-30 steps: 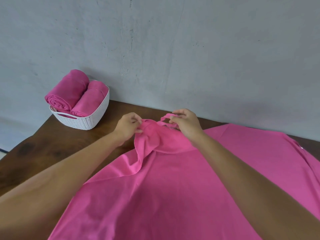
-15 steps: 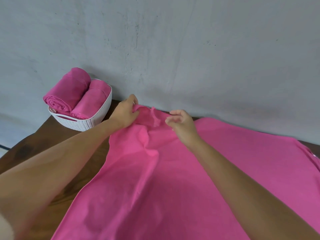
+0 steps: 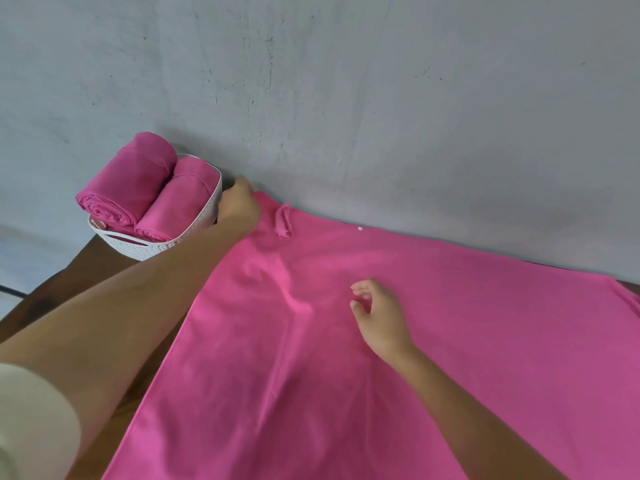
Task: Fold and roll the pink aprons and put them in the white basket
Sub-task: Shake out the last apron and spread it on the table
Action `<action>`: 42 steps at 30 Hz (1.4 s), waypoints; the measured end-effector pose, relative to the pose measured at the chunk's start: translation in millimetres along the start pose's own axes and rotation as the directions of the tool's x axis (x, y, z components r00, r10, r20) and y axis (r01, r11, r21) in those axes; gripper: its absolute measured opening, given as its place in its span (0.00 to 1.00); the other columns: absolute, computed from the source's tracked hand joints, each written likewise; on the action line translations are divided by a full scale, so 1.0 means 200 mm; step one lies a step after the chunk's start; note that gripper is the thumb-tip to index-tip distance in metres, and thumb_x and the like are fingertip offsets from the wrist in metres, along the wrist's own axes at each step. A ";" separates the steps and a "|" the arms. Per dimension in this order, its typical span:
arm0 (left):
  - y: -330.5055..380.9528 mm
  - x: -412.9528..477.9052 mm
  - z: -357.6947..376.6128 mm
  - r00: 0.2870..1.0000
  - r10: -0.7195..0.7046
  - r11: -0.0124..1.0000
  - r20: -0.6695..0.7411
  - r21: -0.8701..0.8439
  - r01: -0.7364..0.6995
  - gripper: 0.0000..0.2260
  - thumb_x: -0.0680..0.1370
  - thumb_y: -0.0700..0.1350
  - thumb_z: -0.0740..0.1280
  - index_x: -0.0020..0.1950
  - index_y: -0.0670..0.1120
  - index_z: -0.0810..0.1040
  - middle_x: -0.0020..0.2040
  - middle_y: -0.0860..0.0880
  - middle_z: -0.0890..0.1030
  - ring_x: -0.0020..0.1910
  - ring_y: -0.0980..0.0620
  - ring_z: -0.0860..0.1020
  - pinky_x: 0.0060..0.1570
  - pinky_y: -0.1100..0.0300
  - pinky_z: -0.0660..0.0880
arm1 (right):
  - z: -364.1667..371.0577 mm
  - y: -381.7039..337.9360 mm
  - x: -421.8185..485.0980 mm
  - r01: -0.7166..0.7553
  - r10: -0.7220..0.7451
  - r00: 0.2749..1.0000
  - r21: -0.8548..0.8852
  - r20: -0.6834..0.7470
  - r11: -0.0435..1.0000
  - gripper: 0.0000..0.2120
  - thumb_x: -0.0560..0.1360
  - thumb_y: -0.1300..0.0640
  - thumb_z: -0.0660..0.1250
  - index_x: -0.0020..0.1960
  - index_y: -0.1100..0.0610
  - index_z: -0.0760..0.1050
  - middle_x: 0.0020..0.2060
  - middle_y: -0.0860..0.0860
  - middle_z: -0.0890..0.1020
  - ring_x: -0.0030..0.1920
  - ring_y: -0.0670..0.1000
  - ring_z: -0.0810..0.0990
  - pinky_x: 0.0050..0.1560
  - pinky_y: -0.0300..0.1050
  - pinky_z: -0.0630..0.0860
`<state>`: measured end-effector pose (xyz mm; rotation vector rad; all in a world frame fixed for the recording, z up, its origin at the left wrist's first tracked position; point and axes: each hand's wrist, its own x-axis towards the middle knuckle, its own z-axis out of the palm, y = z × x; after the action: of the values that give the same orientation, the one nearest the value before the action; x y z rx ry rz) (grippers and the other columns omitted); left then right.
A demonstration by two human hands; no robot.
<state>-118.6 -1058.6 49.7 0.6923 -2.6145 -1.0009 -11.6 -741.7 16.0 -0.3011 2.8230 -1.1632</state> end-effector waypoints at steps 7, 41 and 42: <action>-0.08 -0.25 0.18 0.860 0.510 0.831 0.009 0.255 -0.495 0.11 0.71 0.28 0.64 0.49 0.40 0.77 0.47 0.38 0.75 0.48 0.36 0.73 0.50 0.44 0.69 | 0.07 0.09 -0.06 0.224 -0.263 0.960 -0.303 -0.094 0.926 0.12 0.76 0.63 0.68 0.59 0.55 0.78 0.56 0.48 0.78 0.57 0.52 0.73 0.61 0.48 0.73; -0.27 -0.69 0.04 0.901 0.221 0.815 0.374 0.437 -0.381 0.36 0.81 0.69 0.46 0.84 0.52 0.46 0.84 0.45 0.45 0.82 0.44 0.42 0.80 0.46 0.45 | -0.07 0.14 -0.48 -0.021 0.012 1.000 -0.562 -0.020 0.827 0.31 0.81 0.37 0.47 0.78 0.51 0.64 0.77 0.52 0.64 0.77 0.57 0.60 0.77 0.58 0.58; -0.30 -0.70 0.03 0.892 0.241 0.800 0.382 0.443 -0.405 0.36 0.80 0.70 0.44 0.84 0.53 0.45 0.84 0.46 0.44 0.82 0.45 0.42 0.80 0.46 0.44 | -0.06 0.14 -0.52 -0.082 0.080 0.996 -0.569 -0.028 0.818 0.32 0.81 0.36 0.46 0.79 0.50 0.61 0.79 0.53 0.61 0.79 0.58 0.56 0.78 0.58 0.54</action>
<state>18.6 -1022.0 -4.0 0.1546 -3.1680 -0.3139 84.6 -692.2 4.5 -0.2012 3.0821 -0.2649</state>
